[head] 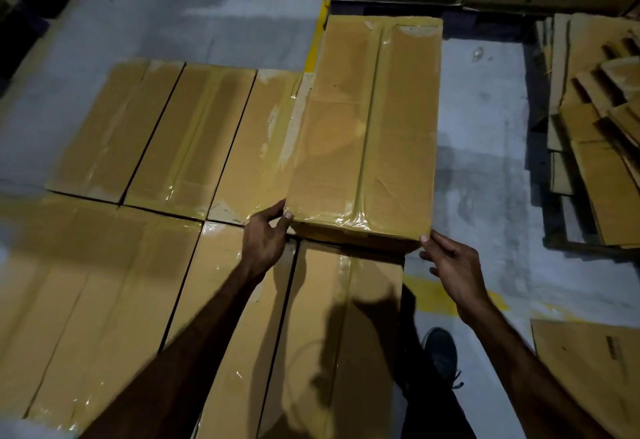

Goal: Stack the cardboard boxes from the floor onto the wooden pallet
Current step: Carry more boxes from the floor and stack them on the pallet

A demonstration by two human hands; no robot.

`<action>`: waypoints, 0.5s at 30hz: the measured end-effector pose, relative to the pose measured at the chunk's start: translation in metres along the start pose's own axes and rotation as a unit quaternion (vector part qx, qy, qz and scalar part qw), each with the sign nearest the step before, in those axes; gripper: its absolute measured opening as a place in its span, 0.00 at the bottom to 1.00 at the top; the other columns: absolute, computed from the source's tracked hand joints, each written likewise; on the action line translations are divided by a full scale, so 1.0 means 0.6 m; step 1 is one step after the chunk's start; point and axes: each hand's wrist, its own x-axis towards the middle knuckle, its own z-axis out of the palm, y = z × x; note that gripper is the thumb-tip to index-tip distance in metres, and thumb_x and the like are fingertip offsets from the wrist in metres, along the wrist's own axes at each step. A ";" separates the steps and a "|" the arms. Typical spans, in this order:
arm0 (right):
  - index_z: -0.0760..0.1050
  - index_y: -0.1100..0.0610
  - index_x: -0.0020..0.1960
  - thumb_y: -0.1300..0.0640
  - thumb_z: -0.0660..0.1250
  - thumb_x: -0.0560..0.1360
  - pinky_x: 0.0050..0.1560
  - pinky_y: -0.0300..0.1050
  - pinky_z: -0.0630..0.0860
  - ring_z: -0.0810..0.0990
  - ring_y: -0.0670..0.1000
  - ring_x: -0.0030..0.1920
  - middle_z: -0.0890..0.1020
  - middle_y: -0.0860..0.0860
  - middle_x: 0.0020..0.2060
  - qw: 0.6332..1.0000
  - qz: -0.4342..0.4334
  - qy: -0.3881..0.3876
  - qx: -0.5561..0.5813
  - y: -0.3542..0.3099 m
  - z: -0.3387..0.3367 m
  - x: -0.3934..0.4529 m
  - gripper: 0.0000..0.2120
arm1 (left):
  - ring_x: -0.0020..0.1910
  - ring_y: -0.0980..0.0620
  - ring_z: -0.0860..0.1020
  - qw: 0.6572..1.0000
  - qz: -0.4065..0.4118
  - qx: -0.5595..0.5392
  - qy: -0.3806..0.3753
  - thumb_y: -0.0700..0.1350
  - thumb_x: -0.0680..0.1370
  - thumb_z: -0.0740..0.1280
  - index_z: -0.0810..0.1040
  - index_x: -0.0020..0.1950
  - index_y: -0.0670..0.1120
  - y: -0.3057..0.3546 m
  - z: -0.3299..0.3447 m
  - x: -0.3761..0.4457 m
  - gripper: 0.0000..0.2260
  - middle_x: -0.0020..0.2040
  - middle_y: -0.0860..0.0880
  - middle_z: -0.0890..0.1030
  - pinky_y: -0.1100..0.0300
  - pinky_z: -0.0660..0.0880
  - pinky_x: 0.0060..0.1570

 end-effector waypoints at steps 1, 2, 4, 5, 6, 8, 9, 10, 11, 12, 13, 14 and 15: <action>0.80 0.51 0.70 0.49 0.72 0.81 0.64 0.63 0.80 0.87 0.49 0.53 0.85 0.37 0.46 1.000 0.001 0.000 -0.005 0.000 -0.001 0.000 0.18 | 0.63 0.42 0.82 0.998 0.016 0.054 0.020 0.56 0.84 0.65 0.76 0.77 0.48 0.000 0.002 -0.002 0.23 0.68 0.46 0.82 0.46 0.79 0.63; 0.80 0.51 0.70 0.49 0.72 0.81 0.64 0.63 0.80 0.86 0.50 0.53 0.85 0.37 0.47 1.000 0.002 0.000 -0.009 -0.001 -0.002 0.001 0.18 | 0.64 0.39 0.81 0.992 0.042 0.111 0.037 0.56 0.85 0.63 0.75 0.77 0.44 0.000 0.005 -0.005 0.24 0.69 0.43 0.82 0.45 0.78 0.65; 0.81 0.50 0.69 0.46 0.71 0.81 0.65 0.63 0.80 0.86 0.50 0.55 0.85 0.38 0.48 1.000 0.008 -0.004 -0.018 0.000 -0.005 0.005 0.18 | 0.65 0.36 0.78 0.964 0.115 0.235 0.049 0.56 0.86 0.58 0.72 0.78 0.42 0.010 0.011 -0.010 0.25 0.70 0.38 0.79 0.43 0.76 0.64; 0.82 0.49 0.67 0.44 0.71 0.81 0.65 0.64 0.79 0.85 0.50 0.56 0.85 0.39 0.48 1.000 0.011 -0.006 -0.025 0.003 -0.006 0.008 0.18 | 0.66 0.36 0.76 0.942 0.143 0.299 0.049 0.55 0.85 0.57 0.71 0.78 0.43 0.020 0.015 -0.012 0.25 0.71 0.38 0.77 0.42 0.76 0.63; 0.83 0.48 0.66 0.42 0.70 0.81 0.65 0.64 0.79 0.85 0.51 0.56 0.85 0.40 0.48 0.999 0.015 -0.011 -0.031 0.004 -0.008 0.011 0.17 | 0.68 0.37 0.73 0.919 0.162 0.356 0.047 0.55 0.85 0.57 0.69 0.79 0.46 0.030 0.020 -0.012 0.24 0.74 0.39 0.75 0.41 0.76 0.61; 0.83 0.49 0.65 0.40 0.69 0.81 0.66 0.65 0.79 0.85 0.51 0.56 0.85 0.40 0.47 0.999 0.024 -0.021 -0.032 0.004 -0.010 0.018 0.19 | 0.71 0.39 0.70 0.887 0.192 0.420 0.024 0.55 0.84 0.59 0.67 0.78 0.50 0.054 0.036 -0.011 0.22 0.77 0.42 0.69 0.39 0.76 0.62; 0.83 0.50 0.66 0.40 0.69 0.81 0.66 0.65 0.78 0.85 0.51 0.57 0.84 0.39 0.47 0.999 0.028 -0.025 -0.032 0.004 -0.011 0.021 0.20 | 0.73 0.40 0.68 0.874 0.212 0.436 0.008 0.55 0.84 0.59 0.67 0.77 0.50 0.066 0.047 -0.010 0.22 0.78 0.43 0.68 0.39 0.74 0.64; 0.83 0.51 0.66 0.41 0.68 0.82 0.66 0.66 0.78 0.85 0.51 0.56 0.84 0.39 0.47 0.999 0.034 -0.030 -0.028 -0.001 -0.011 0.021 0.20 | 0.75 0.41 0.66 0.865 0.232 0.445 -0.008 0.56 0.85 0.59 0.66 0.78 0.50 0.074 0.060 -0.008 0.22 0.79 0.43 0.67 0.39 0.72 0.67; 0.83 0.52 0.65 0.42 0.67 0.83 0.66 0.67 0.78 0.85 0.50 0.56 0.83 0.39 0.47 0.998 0.042 -0.036 -0.017 -0.004 -0.011 0.025 0.18 | 0.77 0.40 0.65 0.857 0.249 0.450 -0.024 0.57 0.85 0.58 0.66 0.78 0.50 0.083 0.074 -0.005 0.23 0.80 0.43 0.66 0.39 0.70 0.70; 0.84 0.50 0.62 0.43 0.66 0.84 0.65 0.69 0.78 0.85 0.50 0.55 0.84 0.40 0.47 0.998 0.052 -0.041 -0.009 -0.009 -0.013 0.027 0.15 | 0.79 0.40 0.63 0.851 0.263 0.454 -0.038 0.58 0.86 0.56 0.66 0.79 0.49 0.091 0.090 -0.001 0.24 0.81 0.42 0.65 0.38 0.67 0.72; 0.84 0.47 0.57 0.44 0.64 0.85 0.64 0.70 0.78 0.85 0.49 0.53 0.85 0.42 0.48 0.997 0.056 -0.045 0.000 -0.010 -0.014 0.033 0.12 | 0.80 0.40 0.62 0.845 0.273 0.457 -0.052 0.59 0.86 0.54 0.65 0.80 0.48 0.100 0.106 0.005 0.26 0.81 0.42 0.64 0.38 0.66 0.73; 0.84 0.45 0.52 0.45 0.63 0.85 0.62 0.70 0.77 0.86 0.51 0.53 0.87 0.46 0.49 0.997 0.061 -0.045 0.004 -0.010 -0.014 0.041 0.12 | 0.81 0.40 0.61 0.841 0.280 0.458 -0.061 0.60 0.86 0.53 0.64 0.81 0.47 0.109 0.121 0.012 0.27 0.82 0.42 0.63 0.37 0.64 0.75; 0.84 0.43 0.47 0.45 0.62 0.86 0.60 0.70 0.78 0.87 0.54 0.53 0.88 0.51 0.49 0.997 0.063 -0.043 0.005 -0.003 -0.013 0.057 0.14 | 0.81 0.40 0.60 0.842 0.284 0.453 -0.068 0.61 0.86 0.52 0.64 0.81 0.47 0.120 0.137 0.021 0.28 0.83 0.42 0.62 0.37 0.63 0.76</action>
